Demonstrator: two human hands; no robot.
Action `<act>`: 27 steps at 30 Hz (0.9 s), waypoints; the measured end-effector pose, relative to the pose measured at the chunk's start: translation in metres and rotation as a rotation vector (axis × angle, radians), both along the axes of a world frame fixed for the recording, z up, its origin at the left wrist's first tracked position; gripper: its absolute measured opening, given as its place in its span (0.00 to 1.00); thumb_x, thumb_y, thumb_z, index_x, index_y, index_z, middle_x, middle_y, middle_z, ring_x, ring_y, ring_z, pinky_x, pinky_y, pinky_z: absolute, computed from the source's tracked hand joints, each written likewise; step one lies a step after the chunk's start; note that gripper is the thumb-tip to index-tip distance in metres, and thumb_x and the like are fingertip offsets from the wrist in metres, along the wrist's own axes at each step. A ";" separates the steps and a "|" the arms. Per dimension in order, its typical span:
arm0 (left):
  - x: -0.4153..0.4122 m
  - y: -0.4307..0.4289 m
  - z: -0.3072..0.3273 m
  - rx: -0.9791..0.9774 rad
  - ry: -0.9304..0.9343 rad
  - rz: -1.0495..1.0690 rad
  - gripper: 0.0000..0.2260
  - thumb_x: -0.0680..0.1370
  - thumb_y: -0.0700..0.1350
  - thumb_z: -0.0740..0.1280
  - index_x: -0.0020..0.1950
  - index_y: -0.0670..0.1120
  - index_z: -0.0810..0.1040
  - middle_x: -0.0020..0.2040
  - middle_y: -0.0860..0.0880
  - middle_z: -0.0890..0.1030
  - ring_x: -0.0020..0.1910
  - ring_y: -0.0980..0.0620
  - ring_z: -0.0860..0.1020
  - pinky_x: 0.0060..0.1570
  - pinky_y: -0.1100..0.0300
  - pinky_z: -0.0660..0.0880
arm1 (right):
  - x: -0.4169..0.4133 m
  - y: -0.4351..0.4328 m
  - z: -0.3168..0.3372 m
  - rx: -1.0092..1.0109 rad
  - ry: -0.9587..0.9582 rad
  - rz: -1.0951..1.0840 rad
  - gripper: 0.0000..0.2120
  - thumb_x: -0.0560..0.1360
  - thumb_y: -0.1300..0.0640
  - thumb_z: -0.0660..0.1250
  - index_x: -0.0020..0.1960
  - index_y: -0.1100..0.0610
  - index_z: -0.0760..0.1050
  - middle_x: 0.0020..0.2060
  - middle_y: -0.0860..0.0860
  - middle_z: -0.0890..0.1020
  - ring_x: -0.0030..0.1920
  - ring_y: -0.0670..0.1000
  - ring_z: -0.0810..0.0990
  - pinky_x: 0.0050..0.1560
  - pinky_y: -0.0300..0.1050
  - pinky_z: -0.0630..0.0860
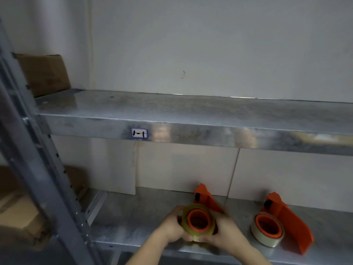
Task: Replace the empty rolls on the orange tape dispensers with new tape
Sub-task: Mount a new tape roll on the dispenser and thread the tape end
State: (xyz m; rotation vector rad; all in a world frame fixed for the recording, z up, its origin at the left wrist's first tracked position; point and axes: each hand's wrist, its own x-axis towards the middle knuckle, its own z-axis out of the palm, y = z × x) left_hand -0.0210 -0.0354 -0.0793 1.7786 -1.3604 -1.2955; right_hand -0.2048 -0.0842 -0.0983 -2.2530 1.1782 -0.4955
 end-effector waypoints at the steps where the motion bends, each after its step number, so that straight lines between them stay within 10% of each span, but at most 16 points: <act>1: -0.001 0.001 -0.001 0.020 0.025 0.011 0.34 0.66 0.31 0.75 0.66 0.51 0.69 0.55 0.52 0.76 0.55 0.53 0.74 0.55 0.64 0.72 | -0.002 0.001 0.002 -0.003 -0.006 0.007 0.33 0.56 0.34 0.74 0.59 0.32 0.66 0.60 0.36 0.75 0.67 0.45 0.69 0.67 0.40 0.68; 4: -0.003 0.003 -0.003 0.076 0.086 0.037 0.38 0.65 0.29 0.74 0.70 0.50 0.67 0.55 0.50 0.76 0.55 0.51 0.74 0.55 0.61 0.76 | -0.006 0.005 0.009 0.009 -0.004 0.038 0.34 0.58 0.42 0.77 0.63 0.40 0.70 0.57 0.34 0.73 0.63 0.37 0.69 0.61 0.25 0.63; 8: -0.009 0.007 -0.002 0.117 0.199 0.053 0.35 0.67 0.25 0.71 0.68 0.50 0.68 0.53 0.47 0.79 0.54 0.49 0.77 0.44 0.65 0.79 | -0.014 0.007 0.015 0.069 0.036 0.047 0.33 0.58 0.46 0.78 0.62 0.44 0.73 0.50 0.32 0.75 0.54 0.35 0.75 0.55 0.28 0.69; 15: -0.018 0.003 0.019 0.133 0.464 0.067 0.36 0.69 0.23 0.68 0.70 0.53 0.68 0.55 0.46 0.78 0.54 0.46 0.79 0.55 0.50 0.80 | -0.034 0.006 0.032 0.143 0.038 -0.031 0.33 0.60 0.42 0.77 0.61 0.47 0.72 0.50 0.38 0.75 0.52 0.39 0.74 0.46 0.22 0.68; 23: -0.038 -0.010 0.056 -0.041 0.380 0.023 0.28 0.70 0.29 0.73 0.66 0.49 0.75 0.55 0.49 0.80 0.56 0.49 0.80 0.59 0.55 0.78 | -0.045 0.005 0.078 0.114 -0.079 -0.080 0.40 0.62 0.32 0.69 0.69 0.43 0.62 0.60 0.41 0.74 0.61 0.43 0.73 0.63 0.41 0.71; 27: -0.050 -0.008 0.074 -0.130 0.300 -0.021 0.26 0.70 0.29 0.73 0.63 0.50 0.75 0.54 0.46 0.80 0.51 0.50 0.80 0.49 0.60 0.80 | -0.033 0.002 0.111 -0.039 -0.069 0.018 0.19 0.72 0.46 0.69 0.62 0.47 0.74 0.56 0.44 0.77 0.57 0.44 0.75 0.62 0.43 0.72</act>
